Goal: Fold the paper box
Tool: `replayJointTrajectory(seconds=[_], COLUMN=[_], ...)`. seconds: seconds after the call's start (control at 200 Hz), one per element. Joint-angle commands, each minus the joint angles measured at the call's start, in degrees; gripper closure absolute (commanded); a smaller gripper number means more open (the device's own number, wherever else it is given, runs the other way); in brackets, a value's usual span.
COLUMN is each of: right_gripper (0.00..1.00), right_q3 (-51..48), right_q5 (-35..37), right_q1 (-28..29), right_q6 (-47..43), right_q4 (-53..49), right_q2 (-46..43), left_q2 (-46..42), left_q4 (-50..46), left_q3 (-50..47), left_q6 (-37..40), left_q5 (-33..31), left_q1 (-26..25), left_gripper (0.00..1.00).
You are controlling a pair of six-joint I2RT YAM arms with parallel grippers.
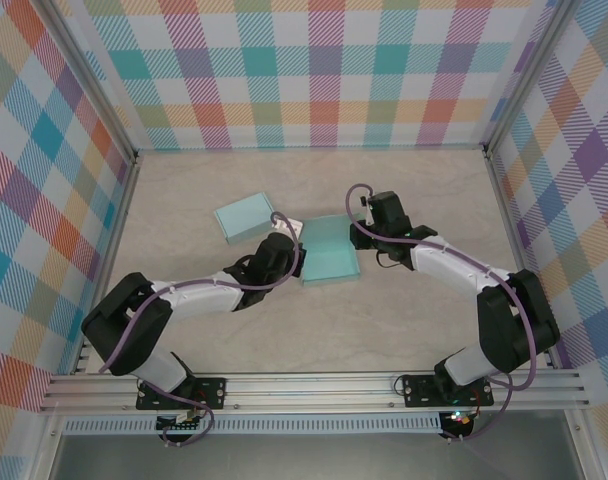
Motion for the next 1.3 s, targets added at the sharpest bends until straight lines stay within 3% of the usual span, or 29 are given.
replayJointTrajectory(seconds=[0.0,0.165,0.38,0.555,1.294], right_gripper=[0.79,0.80,0.87,0.94,0.98], right_q3=[0.35,-0.26,-2.43,-6.39,-22.22], right_q5=[-2.80,-1.70,0.09,0.74,7.28], right_q1=[1.99,4.65,6.11,6.62,12.87], right_q6=[4.47,5.98,6.50,6.49,8.07], right_q4=[2.16,4.30,6.94,9.00,16.31], right_q2=[-0.31,0.47,0.53,-1.14,-10.18], left_q2=[2.73,6.52,7.57,7.47,9.35], left_q4=[0.74,0.02,0.88,2.28,5.21], left_q3=[2.94,6.03,5.84,3.74,-2.74], left_q6=[-7.81,-10.19,-14.59,-17.21,-27.29], left_q5=[-2.14,-8.56,-12.22,-12.00,-12.49], left_q1=[-3.17,-6.89,-7.90,-8.93,-13.63], left_gripper=[1.00,1.00,1.00,1.00,1.00])
